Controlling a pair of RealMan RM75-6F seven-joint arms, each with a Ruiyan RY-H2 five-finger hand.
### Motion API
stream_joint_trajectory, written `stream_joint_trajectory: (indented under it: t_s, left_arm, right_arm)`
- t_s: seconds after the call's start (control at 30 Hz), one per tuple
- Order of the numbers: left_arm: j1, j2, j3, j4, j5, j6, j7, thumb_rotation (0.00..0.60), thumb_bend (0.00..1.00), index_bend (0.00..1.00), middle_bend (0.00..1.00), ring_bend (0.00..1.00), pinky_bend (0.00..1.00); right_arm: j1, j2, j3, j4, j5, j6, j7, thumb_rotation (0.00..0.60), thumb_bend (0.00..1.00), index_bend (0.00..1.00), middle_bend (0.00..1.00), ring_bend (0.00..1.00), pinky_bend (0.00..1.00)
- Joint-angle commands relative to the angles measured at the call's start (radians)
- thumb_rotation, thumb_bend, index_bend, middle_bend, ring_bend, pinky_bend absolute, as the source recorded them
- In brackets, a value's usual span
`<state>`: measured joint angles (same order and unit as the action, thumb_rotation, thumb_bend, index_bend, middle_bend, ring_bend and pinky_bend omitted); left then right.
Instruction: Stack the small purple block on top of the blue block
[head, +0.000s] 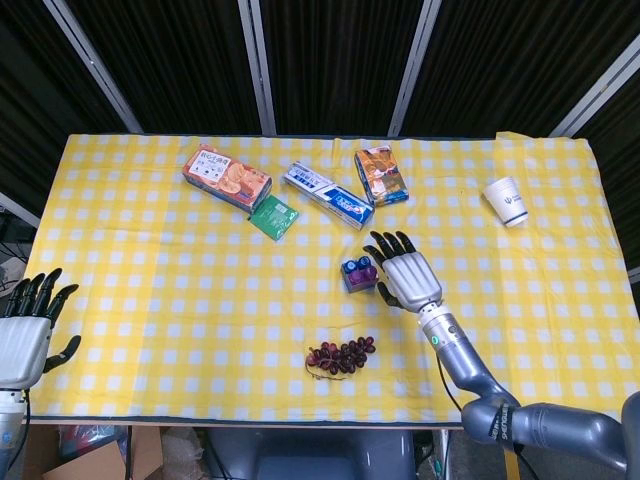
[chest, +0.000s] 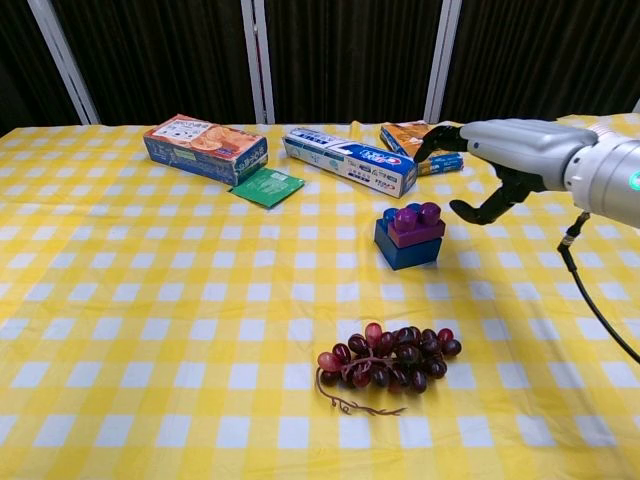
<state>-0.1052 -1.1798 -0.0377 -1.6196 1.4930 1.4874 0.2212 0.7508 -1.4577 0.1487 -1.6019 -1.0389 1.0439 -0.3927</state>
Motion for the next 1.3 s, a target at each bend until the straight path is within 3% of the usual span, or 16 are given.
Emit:
stream_joint_trajectory:
  t_s: [0.03, 0.33, 1.3]
  left_arm:
    - [0.002, 0.002, 0.003, -0.003, 0.007, 0.005, -0.002, 0.6, 0.32, 0.16, 0.0, 0.0, 0.05]
    - [0.008, 0.007, 0.008, -0.01, 0.024, 0.018, -0.007, 0.6, 0.32, 0.16, 0.0, 0.0, 0.05]
    - [0.005, -0.003, -0.003, -0.003, -0.003, 0.006, 0.018, 0.6, 0.31, 0.16, 0.0, 0.0, 0.05]
  right_arm:
    - [-0.045, 0.04, -0.03, -0.056, -0.051, 0.05, 0.011, 0.6, 0.57, 0.22, 0.0, 0.0, 0.0]
    - [-0.089, 0.041, -0.072, -0.067, -0.098, 0.065, 0.014, 0.6, 0.57, 0.24, 0.0, 0.0, 0.0]
    - [-0.053, -0.049, -0.025, 0.059, -0.063, -0.043, 0.015, 0.6, 0.57, 0.25, 0.0, 0.0, 0.0]
